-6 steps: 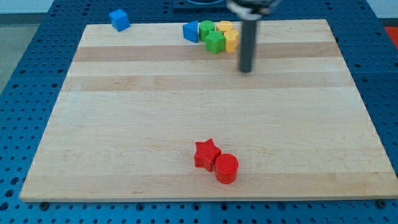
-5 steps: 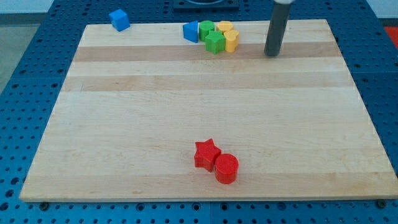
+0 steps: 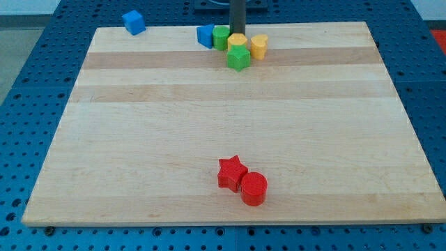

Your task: Push the yellow hexagon into the green star

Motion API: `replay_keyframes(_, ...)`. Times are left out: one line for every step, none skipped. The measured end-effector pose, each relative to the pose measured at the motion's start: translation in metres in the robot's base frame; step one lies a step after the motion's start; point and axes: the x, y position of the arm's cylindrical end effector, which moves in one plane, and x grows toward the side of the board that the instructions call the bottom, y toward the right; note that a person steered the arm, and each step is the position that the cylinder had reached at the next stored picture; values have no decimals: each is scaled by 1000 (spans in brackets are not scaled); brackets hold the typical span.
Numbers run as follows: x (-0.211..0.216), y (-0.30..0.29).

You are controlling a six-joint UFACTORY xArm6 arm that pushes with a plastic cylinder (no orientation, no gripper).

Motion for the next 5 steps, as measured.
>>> replay_keyframes(20, -24)
replay_keyframes(23, -38)
replay_keyframes(18, -18)
replay_keyframes(-1, 21)
replay_keyframes(-10, 5)
